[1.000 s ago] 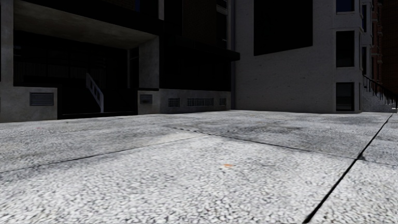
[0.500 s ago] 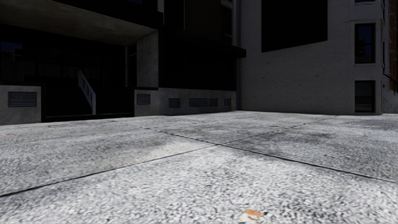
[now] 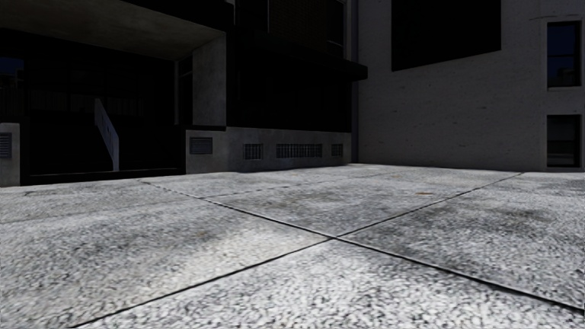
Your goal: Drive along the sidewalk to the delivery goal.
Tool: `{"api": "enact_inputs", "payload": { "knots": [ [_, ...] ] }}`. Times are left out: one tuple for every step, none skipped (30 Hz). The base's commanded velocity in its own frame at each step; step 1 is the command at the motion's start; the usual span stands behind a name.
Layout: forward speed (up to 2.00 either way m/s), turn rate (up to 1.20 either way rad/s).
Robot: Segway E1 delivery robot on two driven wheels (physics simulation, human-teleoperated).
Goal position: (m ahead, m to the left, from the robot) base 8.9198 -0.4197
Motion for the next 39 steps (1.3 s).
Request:
{"api": "enact_inputs", "payload": {
  "knots": [
    [1.8,0.04],
    [1.77,0.0],
    [1.76,0.0],
    [1.75,0.0],
    [1.75,0.0],
    [1.75,0.0],
    [1.75,0.0],
    [1.75,0.0],
    [1.77,0.0],
    [1.78,0.0],
    [1.82,0.0],
    [1.88,0.0],
    [1.93,0.0],
    [2.0,0.0],
    [2.0,0.0],
    [2.0,0.0],
    [1.99,0.0],
    [1.97,0.0],
    [1.96,0.0],
    [1.96,0.0],
    [1.96,0.0],
    [1.96,0.0],
    [2.0,0.0],
    [2.0,0.0],
    [2.0,0.0],
    [2.0,0.0],
    [2.0,0.0],
    [2.0,0.0],
    [2.0,0.0],
    [2.0,0.0],
    [2.0,0.0],
    [2.0,0.0],
    [2.0,0.0],
    [2.0,0.0],
    [2.0,0.0],
    [2.0,0.0],
    [2.0,0.0],
    [1.98,0.0],
    [1.88,0.0]
  ]
}}
